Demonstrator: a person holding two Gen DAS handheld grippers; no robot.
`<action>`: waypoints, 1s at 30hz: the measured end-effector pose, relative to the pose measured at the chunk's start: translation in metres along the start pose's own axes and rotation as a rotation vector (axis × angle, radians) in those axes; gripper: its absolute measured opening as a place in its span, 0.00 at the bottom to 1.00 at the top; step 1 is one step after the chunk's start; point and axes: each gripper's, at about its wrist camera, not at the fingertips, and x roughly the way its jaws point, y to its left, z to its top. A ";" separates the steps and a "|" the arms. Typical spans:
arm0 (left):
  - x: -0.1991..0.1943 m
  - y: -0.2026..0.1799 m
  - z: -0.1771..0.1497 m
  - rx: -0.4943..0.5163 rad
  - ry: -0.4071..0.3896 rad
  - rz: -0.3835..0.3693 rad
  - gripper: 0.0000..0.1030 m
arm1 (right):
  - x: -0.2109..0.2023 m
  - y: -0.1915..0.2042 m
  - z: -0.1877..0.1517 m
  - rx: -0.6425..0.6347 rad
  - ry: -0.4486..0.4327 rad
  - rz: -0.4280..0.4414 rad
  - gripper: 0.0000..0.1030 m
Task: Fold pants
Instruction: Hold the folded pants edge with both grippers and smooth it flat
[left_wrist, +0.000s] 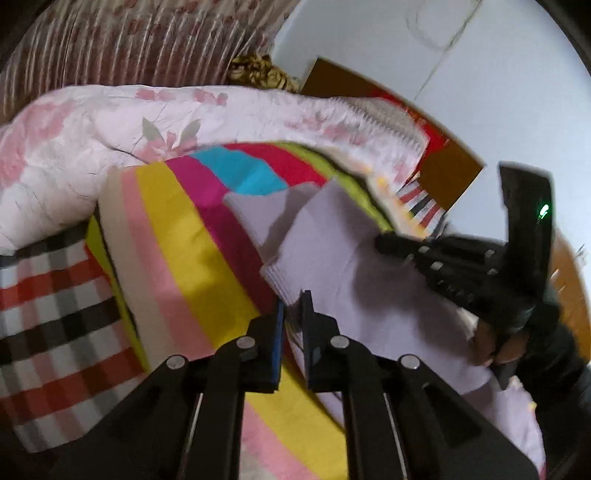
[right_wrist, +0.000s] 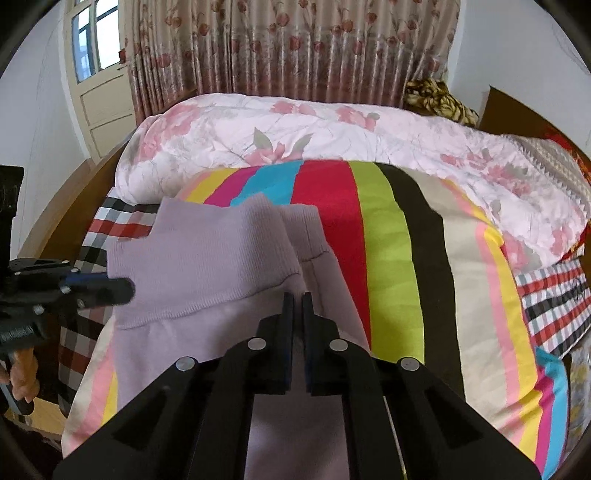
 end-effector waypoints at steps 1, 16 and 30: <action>0.002 0.002 0.000 -0.010 0.005 -0.002 0.09 | 0.002 0.000 0.000 0.002 0.003 -0.002 0.04; 0.031 0.041 -0.007 -0.131 0.005 -0.161 0.17 | 0.008 0.004 -0.002 0.022 0.002 -0.009 0.04; 0.030 0.062 -0.013 -0.234 -0.011 -0.147 0.43 | 0.012 0.000 -0.005 0.039 0.011 0.000 0.06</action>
